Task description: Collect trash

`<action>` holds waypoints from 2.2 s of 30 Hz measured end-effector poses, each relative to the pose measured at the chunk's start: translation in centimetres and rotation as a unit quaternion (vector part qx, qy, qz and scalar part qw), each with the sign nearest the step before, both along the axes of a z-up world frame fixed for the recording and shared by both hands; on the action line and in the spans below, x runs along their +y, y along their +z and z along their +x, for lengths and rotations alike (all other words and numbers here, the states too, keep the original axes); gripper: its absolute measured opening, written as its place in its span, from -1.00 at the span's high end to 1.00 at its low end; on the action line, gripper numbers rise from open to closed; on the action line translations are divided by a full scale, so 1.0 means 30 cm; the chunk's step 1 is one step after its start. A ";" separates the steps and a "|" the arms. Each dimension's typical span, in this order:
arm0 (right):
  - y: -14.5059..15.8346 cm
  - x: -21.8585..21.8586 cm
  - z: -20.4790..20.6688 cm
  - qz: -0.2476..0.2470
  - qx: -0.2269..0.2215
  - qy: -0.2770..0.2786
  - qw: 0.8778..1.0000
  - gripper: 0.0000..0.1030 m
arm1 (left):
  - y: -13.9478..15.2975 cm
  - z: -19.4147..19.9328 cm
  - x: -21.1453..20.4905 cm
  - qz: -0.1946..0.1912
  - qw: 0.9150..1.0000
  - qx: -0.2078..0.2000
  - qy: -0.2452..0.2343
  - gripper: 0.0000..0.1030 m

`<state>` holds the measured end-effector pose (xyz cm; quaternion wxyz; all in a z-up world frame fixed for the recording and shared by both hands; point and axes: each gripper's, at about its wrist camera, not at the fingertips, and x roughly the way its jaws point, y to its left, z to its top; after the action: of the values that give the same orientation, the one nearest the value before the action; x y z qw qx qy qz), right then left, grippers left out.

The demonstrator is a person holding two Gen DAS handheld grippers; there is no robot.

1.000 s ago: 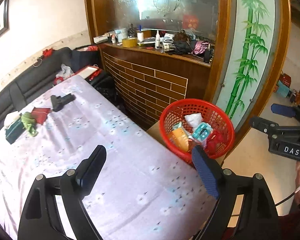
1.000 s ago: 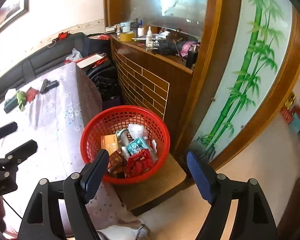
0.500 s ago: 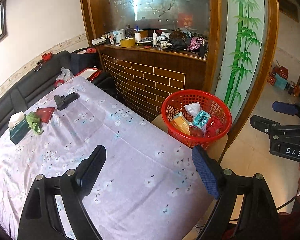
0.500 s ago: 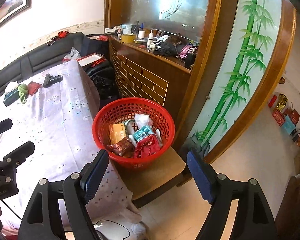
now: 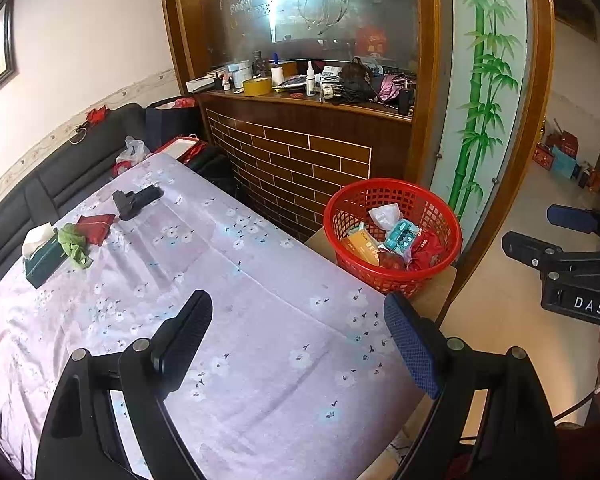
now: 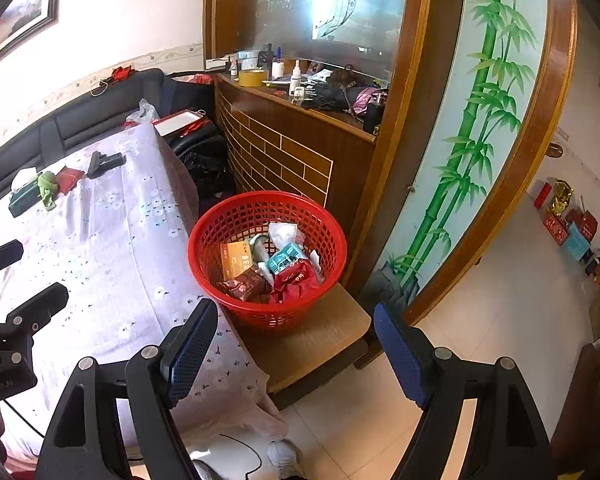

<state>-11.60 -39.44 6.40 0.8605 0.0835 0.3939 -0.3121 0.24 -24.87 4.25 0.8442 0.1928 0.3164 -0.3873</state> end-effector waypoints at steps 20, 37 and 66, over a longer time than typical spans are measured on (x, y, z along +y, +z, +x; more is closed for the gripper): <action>-0.020 -0.016 0.018 0.007 0.016 0.005 1.000 -0.63 | -0.004 -0.016 -0.011 -0.003 1.000 0.002 -0.008 -0.79; -0.028 0.009 0.026 0.006 0.024 0.008 1.000 -0.63 | -0.010 0.015 0.045 -0.015 0.999 0.013 0.026 -0.83; -0.028 0.094 0.049 -0.011 0.046 0.016 0.999 -0.63 | -0.011 -0.007 0.124 -0.020 0.999 -0.020 0.043 -0.84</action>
<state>-10.14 -36.62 5.56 0.8472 0.0540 0.4307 -0.3063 0.02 -21.13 3.91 0.8700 0.1693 0.2999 -0.3527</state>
